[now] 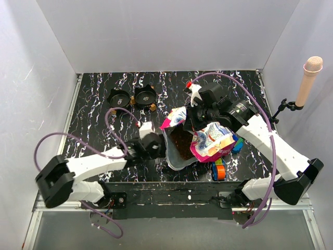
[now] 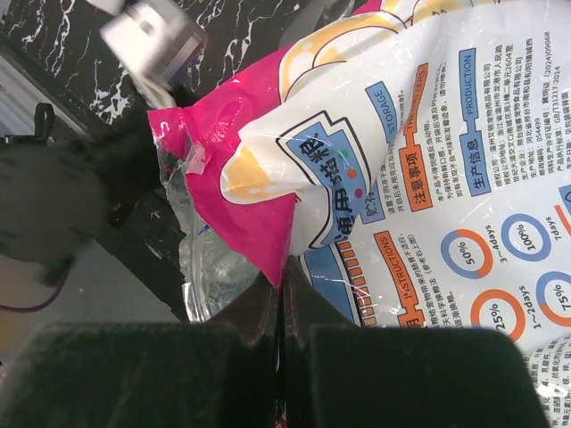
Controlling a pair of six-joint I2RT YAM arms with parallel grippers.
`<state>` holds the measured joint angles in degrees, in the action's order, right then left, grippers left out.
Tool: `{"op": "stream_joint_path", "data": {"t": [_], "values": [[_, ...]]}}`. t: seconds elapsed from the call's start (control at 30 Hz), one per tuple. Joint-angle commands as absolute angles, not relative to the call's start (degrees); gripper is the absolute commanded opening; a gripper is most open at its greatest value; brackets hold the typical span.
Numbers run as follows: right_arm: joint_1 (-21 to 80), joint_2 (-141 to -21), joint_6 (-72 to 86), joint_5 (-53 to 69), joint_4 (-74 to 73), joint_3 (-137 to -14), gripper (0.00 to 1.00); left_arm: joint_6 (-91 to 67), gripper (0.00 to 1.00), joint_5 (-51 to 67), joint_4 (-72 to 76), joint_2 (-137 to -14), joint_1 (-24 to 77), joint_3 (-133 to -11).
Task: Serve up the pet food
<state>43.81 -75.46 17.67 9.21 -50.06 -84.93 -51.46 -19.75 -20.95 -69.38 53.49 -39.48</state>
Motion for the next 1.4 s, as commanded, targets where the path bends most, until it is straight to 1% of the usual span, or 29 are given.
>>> {"op": "stream_joint_path", "data": {"t": [0.0,0.07,0.17,0.3,0.43,0.47,0.6,0.67,0.73,0.77,0.8,0.87,0.9,1.03,1.1,1.17,1.27,1.37], "values": [[43.9,-72.3,18.8,13.1,-46.9,-86.5,0.01,-50.7,0.90,-35.2,-17.4,-77.2,57.9,-38.4],[43.9,-72.4,18.7,12.8,-47.5,-87.3,0.01,-46.9,0.89,-34.5,-12.7,-78.6,58.4,-36.9],[43.9,-71.8,18.7,12.6,-48.0,-86.9,0.01,-48.2,0.86,-38.0,-12.3,-79.4,58.8,-35.5],[43.9,-71.3,18.9,12.5,-48.3,-85.4,0.01,-46.1,0.72,-40.5,-7.0,-82.0,60.5,-33.2],[43.9,-71.5,19.2,13.0,-48.5,-84.3,0.01,-47.7,0.72,-47.5,-4.1,-88.2,64.1,-34.4],[43.9,-71.8,19.4,13.1,-48.6,-84.3,0.01,-48.2,0.70,-48.2,-3.3,-89.8,64.5,-34.7],[43.9,-72.8,19.5,13.2,-49.3,-85.1,0.01,-49.3,0.54,-51.2,-0.4,-93.7,65.1,-33.4],[43.9,-72.9,19.6,13.1,-49.4,-85.3,0.01,-48.8,0.40,-50.9,2.6,-94.5,65.1,-31.6],[43.9,-73.0,19.6,13.1,-49.1,-85.1,0.01,-47.2,0.24,-47.9,4.8,-93.7,65.1,-30.1],[43.9,-73.2,19.5,13.1,-49.2,-85.2,0.01,-46.7,0.09,-46.5,4.1,-92.6,65.2,-30.1],[43.9,-73.2,19.5,12.7,-49.3,-85.3,0.01,-47.4,0.00,-45.0,1.5,-90.3,65.2,-30.8],[43.9,-73.1,19.0,11.8,-49.5,-85.7,0.01,-46.2,0.00,-40.5,-6.9,-81.6,65.2,-32.8],[43.9,-73.0,18.5,11.1,-49.6,-85.9,0.01,-46.1,0.00,-37.3,-12.8,-74.0,65.1,-34.3],[43.9,-73.8,16.3,8.6,-49.1,-87.4,0.01,-55.0,0.00,-25.4,-36.2,-52.0,62.9,-42.3],[43.9,-74.5,15.0,7.1,-48.2,-88.1,0.01,-62.7,0.00,-21.2,-47.1,-44.1,62.1,-45.8],[43.9,-75.4,14.7,5.6,-47.5,-88.9,0.01,-68.6,0.00,-16.5,-56.1,-38.8,61.8,-49.5],[43.9,-76.5,14.9,4.7,-46.5,-90.0,0.01,-77.4,0.00,-10.0,-65.6,-35.0,61.7,-54.6],[43.9,-77.3,14.9,3.2,-46.2,-91.0,0.01,-77.8,0.00,-2.4,-64.1,-34.5,61.7,-58.9]]}}
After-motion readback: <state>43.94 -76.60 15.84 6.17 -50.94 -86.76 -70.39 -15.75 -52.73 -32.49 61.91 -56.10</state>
